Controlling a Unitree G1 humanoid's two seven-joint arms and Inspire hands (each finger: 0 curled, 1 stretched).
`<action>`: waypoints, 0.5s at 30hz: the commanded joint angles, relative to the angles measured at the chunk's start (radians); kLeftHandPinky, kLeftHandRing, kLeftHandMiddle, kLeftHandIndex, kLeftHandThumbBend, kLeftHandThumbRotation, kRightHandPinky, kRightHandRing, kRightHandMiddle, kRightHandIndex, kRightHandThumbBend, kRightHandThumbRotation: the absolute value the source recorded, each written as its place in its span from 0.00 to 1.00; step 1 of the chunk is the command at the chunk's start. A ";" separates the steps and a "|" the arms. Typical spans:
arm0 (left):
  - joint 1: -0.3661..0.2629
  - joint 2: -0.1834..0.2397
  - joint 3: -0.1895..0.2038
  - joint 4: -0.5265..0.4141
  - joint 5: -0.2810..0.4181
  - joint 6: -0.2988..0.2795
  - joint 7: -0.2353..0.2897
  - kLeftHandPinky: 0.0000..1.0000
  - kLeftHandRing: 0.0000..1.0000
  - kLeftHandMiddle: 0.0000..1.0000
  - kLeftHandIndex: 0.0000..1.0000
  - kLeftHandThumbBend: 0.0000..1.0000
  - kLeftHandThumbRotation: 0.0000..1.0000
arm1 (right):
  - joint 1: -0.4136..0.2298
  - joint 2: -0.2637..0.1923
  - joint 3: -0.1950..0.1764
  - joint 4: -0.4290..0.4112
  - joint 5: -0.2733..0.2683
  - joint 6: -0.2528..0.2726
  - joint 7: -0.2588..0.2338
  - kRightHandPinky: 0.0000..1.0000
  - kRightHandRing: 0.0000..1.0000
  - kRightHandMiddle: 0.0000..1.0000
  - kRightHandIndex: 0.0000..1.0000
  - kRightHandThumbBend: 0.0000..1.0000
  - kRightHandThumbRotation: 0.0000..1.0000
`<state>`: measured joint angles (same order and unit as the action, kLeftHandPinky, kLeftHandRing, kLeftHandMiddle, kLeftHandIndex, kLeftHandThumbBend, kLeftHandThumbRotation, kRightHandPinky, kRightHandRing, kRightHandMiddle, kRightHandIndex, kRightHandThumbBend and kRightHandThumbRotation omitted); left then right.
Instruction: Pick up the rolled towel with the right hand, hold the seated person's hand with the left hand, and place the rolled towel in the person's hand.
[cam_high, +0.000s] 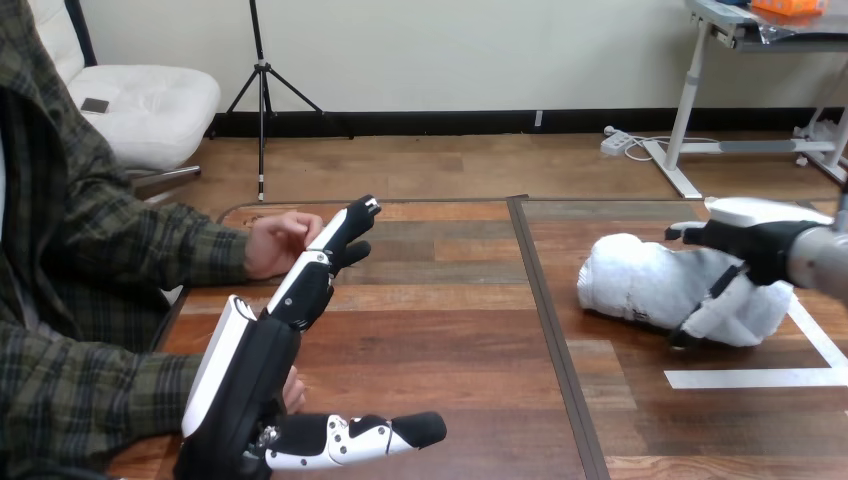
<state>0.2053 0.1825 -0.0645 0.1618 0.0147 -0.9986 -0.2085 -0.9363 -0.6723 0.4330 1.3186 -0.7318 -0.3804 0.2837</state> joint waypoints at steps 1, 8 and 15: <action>-0.005 0.002 -0.005 -0.074 -0.003 0.003 0.002 0.88 0.94 0.95 0.92 1.00 0.27 | -0.076 0.046 0.019 0.024 -0.011 0.023 -0.058 0.88 0.96 0.96 0.96 1.00 0.32; 0.020 0.006 -0.013 -0.109 -0.017 0.018 -0.006 0.88 0.94 0.95 0.93 1.00 0.27 | -0.071 0.075 0.041 0.040 -0.031 0.063 -0.097 0.94 0.98 0.96 0.97 1.00 0.36; 0.046 0.001 -0.007 -0.143 -0.005 0.028 -0.002 0.87 0.93 0.95 0.92 1.00 0.28 | -0.066 0.097 0.048 0.049 -0.034 0.086 -0.128 0.99 1.00 0.97 0.98 1.00 0.38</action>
<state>0.2617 0.1824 -0.0659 0.0818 0.0114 -0.9762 -0.2134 -0.9386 -0.6112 0.4732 1.3609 -0.7638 -0.3063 0.1934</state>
